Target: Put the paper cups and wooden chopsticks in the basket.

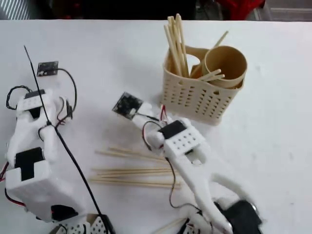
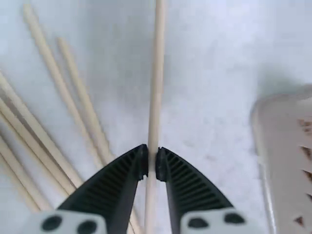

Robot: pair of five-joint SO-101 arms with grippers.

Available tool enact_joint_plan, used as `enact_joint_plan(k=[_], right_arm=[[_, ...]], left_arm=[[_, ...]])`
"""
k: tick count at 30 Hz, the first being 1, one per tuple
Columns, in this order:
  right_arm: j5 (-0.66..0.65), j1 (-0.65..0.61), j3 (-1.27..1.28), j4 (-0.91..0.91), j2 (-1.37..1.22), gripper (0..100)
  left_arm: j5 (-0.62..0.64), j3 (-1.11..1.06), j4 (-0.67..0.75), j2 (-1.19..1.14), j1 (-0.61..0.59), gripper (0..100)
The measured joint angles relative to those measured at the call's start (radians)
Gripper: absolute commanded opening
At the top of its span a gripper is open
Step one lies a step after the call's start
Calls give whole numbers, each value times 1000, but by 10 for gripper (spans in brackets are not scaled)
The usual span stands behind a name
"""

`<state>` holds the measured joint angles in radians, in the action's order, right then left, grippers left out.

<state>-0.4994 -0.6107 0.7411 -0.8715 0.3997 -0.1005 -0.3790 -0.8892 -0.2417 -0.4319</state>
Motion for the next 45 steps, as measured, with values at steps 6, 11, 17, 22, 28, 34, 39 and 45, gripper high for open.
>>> enact_joint_plan(k=[6, 11, 17, 22, 28, 34, 39, 45], right_arm=[[15, 8, -69, -26, 413, 16], [15, 80, -302, 46, 523, 16], [15, 186, -448, 325, 379, 17], [74, 245, -459, 485, 184, 17], [408, 384, -459, 588, 69, 17], [453, 417, -347, 684, 41, 17], [436, 419, -213, 789, 40, 18], [434, 417, -190, 793, 40, 152]], left_arm=[[0, 0, 0, 0, 0, 115], [0, 0, 0, 0, 0, 113], [0, 0, 0, 0, 0, 113], [0, 0, 0, 0, 0, 113], [0, 0, 0, 0, 0, 113], [0, 0, 0, 0, 0, 113], [0, 0, 0, 0, 0, 113], [0, 0, 0, 0, 0, 113]])
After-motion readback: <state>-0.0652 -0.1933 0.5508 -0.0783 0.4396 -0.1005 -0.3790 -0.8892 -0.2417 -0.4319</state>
